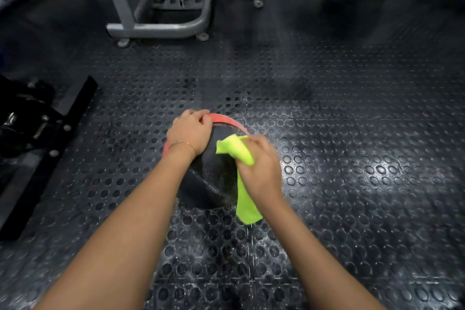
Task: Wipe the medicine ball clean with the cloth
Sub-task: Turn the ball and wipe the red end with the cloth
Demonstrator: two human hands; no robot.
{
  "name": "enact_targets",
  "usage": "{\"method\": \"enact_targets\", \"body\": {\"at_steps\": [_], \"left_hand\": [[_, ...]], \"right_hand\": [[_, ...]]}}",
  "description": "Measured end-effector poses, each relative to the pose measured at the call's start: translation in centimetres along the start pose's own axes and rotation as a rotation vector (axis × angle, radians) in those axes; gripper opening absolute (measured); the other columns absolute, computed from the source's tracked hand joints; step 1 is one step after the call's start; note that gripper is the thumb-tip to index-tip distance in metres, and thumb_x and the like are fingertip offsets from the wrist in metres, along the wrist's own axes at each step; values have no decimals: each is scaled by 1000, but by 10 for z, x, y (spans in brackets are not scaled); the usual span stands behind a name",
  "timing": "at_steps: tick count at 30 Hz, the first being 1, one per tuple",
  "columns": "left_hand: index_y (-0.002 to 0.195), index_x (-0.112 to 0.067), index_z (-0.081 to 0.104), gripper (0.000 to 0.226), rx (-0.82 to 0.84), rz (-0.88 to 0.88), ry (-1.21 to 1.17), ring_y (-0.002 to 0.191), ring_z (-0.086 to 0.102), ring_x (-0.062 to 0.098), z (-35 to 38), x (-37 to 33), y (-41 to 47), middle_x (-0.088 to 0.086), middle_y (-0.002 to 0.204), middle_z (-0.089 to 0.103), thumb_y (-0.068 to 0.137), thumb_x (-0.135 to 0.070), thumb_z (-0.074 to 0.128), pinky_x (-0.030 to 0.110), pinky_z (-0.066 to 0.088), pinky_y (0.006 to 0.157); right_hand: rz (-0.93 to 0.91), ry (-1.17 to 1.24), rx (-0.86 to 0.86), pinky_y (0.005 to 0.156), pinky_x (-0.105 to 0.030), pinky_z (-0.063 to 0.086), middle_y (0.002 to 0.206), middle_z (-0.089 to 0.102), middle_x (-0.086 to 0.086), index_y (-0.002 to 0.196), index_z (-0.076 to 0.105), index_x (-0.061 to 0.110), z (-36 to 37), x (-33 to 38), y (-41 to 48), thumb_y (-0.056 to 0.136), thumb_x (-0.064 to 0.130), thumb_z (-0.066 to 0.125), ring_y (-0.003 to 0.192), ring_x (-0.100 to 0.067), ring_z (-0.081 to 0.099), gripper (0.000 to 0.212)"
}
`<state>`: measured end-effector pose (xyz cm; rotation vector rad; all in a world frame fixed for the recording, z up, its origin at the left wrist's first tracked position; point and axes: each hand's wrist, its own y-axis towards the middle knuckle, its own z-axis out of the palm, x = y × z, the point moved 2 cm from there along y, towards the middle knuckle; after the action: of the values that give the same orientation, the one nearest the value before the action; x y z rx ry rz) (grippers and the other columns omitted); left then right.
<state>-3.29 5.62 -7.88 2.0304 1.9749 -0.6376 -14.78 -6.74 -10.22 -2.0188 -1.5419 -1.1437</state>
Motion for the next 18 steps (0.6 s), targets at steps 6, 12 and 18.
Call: {"method": "enact_targets", "body": {"at_steps": [6, 12, 18], "left_hand": [[133, -34, 50, 41, -7, 16, 0, 128, 41, 28, -1, 2, -4, -1, 142, 44, 97, -36, 30, 37, 35, 103], [132, -35, 51, 40, -1, 9, -6, 127, 42, 28, -3, 3, -2, 0, 141, 44, 97, -34, 30, 38, 37, 100], [129, -36, 53, 40, 1, -11, -5, 126, 42, 28, -2, 1, -1, 0, 140, 45, 96, -34, 31, 37, 36, 101]], "right_hand": [[189, -13, 67, 65, -34, 40, 79, 58, -7, 68, 58, 18, -8, -6, 55, 81, 17, 58, 74, -25, 53, 13], [-30, -147, 131, 77, -33, 41, 107, 58, -3, 103, 66, 18, -7, 13, 25, 82, 18, 58, 98, -26, 54, 22], [136, -199, 127, 65, -35, 39, 90, 62, -14, 77, 60, 16, -2, 11, 68, 82, 20, 56, 89, -36, 58, 8]]}}
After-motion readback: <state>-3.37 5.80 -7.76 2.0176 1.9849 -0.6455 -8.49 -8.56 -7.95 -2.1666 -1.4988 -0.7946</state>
